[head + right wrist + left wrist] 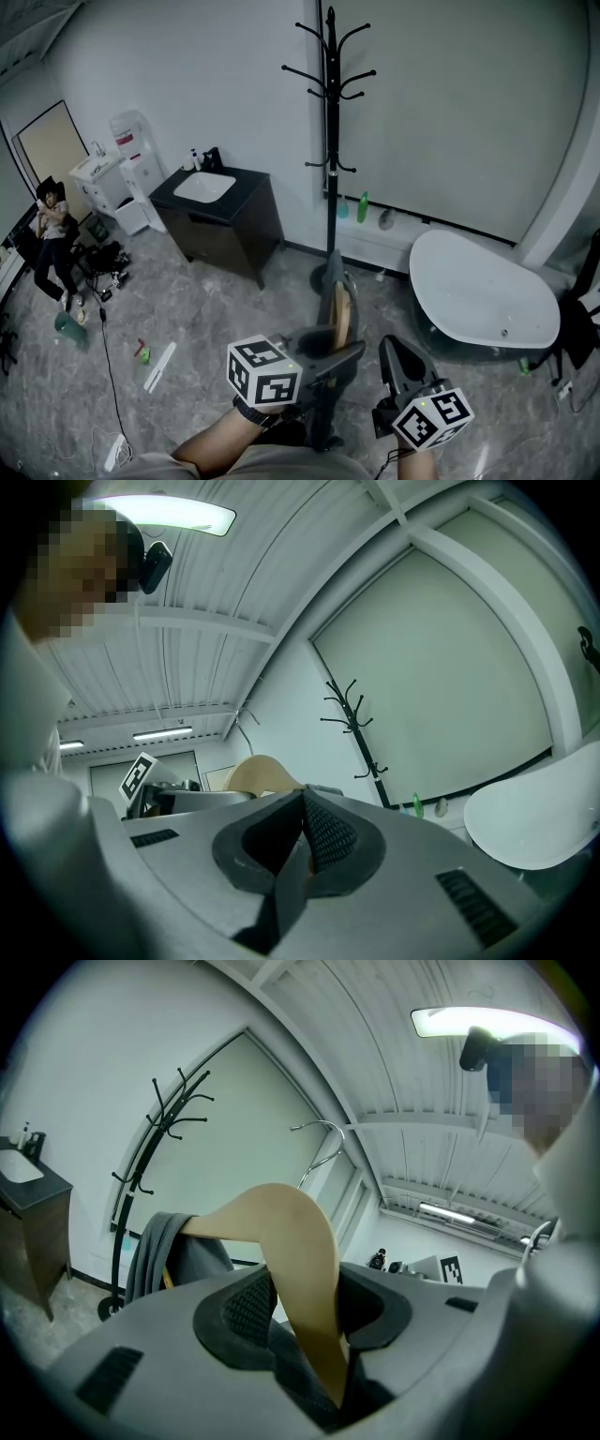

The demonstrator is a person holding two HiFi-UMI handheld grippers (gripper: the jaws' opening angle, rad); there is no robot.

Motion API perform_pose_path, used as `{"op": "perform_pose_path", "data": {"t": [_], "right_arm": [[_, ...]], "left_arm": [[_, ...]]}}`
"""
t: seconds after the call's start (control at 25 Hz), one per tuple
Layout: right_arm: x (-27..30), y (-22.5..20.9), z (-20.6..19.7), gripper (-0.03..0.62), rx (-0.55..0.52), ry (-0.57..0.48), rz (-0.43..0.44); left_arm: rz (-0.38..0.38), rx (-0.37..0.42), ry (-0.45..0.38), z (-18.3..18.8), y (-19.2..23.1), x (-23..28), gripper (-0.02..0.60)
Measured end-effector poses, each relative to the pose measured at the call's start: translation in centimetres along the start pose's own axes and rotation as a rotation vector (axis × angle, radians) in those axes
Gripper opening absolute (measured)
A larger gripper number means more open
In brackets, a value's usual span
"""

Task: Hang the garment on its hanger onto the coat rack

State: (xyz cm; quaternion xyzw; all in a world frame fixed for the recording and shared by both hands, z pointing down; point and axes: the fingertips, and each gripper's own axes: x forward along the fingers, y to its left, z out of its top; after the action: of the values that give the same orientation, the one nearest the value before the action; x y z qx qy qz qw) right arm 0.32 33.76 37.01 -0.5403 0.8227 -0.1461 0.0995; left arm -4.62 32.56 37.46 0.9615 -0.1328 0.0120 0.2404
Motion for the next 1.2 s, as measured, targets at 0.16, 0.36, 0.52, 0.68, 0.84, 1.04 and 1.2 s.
{"op": "perform_pose_path", "data": {"t": [0.16, 0.36, 0.52, 0.68, 0.84, 1.04, 1.2], "right_arm": [[1.7, -1.6, -0.1, 0.015, 0.007, -0.001, -0.01], [6.4, -4.2, 0.7, 0.015, -0.001, -0.017, -0.027], [11.8, -6.4, 2.2, 0.015, -0.003, -0.035, -0.038], [17.4, -8.7, 3.8, 0.015, -0.009, -0.057, -0.055], [21.5, -10.7, 4.5, 0.015, -0.006, -0.069, -0.073], [25.1, -13.5, 5.8, 0.015, -0.002, -0.078, -0.086], [27.8, -16.4, 6.6, 0.015, -0.001, -0.08, -0.087]], "left_arm": [[-0.017, -0.01, 0.005, 0.3, 1.8, 1.4, 0.169], [-0.05, -0.024, 0.005, 2.3, 6.2, 3.5, 0.169], [-0.092, -0.026, 0.012, 5.3, 10.3, 5.5, 0.169], [-0.12, -0.008, 0.022, 8.5, 14.9, 7.4, 0.169], [-0.129, 0.017, 0.031, 10.9, 18.9, 9.3, 0.169], [-0.132, 0.036, 0.035, 13.4, 22.9, 11.9, 0.169], [-0.132, 0.039, 0.033, 15.3, 26.0, 14.5, 0.169]]}}
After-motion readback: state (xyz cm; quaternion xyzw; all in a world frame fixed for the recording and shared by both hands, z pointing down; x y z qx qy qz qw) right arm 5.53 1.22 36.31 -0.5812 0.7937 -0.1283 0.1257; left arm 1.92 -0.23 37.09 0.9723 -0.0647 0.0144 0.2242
